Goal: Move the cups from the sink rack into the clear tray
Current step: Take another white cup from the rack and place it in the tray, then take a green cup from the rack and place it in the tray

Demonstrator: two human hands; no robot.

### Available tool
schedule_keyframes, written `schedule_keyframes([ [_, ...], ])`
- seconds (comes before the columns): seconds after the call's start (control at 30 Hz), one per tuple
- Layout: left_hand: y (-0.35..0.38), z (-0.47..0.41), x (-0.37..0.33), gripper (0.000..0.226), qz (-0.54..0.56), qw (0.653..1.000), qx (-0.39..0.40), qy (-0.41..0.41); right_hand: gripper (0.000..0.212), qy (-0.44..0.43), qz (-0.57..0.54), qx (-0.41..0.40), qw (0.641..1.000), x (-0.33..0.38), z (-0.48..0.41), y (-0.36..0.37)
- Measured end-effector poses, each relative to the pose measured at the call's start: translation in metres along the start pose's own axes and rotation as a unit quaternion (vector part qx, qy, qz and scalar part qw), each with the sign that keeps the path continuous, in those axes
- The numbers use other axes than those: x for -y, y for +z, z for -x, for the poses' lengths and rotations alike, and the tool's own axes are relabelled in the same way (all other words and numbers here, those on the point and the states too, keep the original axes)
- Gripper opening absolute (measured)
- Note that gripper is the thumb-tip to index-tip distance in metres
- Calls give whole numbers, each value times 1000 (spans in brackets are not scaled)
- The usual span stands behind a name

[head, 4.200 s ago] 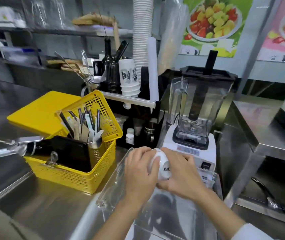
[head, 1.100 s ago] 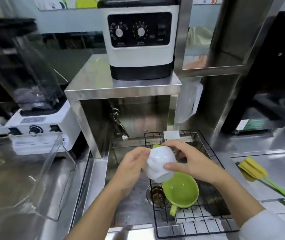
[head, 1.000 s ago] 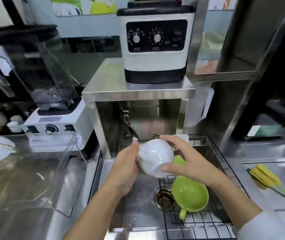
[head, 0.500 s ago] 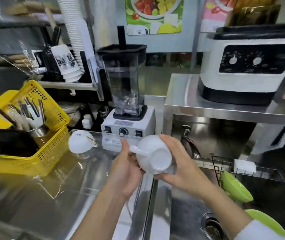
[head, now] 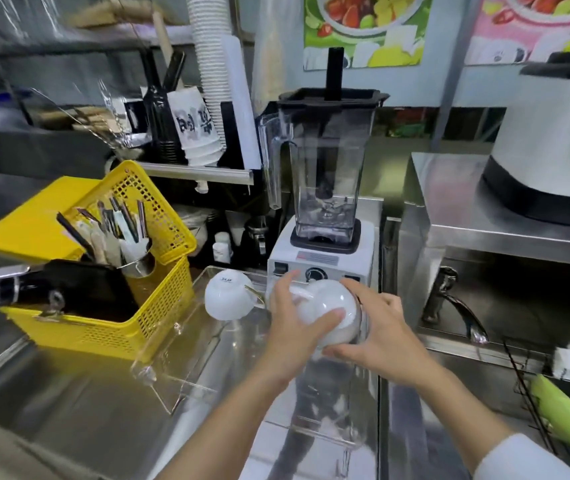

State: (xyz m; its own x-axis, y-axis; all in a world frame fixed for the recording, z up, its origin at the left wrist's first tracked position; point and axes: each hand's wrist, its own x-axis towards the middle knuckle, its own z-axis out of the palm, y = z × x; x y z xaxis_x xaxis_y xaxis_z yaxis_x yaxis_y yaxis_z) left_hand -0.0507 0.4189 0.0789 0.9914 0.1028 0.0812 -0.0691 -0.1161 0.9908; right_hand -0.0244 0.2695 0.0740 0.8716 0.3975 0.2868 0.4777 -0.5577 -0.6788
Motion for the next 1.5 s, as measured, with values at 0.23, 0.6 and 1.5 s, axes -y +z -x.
schedule_keyframes([
  [0.23,2,-27,21,33,-102,994,8,29,73,48,38,-4,998,-11,-6,6],
  [0.6,3,-34,27,22,-170,985,4,-10,80,53,66,21,996,-29,-10,13],
  [1.5,266,42,26,37,-365,810,369,273,88,265,86,-49,959,-179,226,-151],
])
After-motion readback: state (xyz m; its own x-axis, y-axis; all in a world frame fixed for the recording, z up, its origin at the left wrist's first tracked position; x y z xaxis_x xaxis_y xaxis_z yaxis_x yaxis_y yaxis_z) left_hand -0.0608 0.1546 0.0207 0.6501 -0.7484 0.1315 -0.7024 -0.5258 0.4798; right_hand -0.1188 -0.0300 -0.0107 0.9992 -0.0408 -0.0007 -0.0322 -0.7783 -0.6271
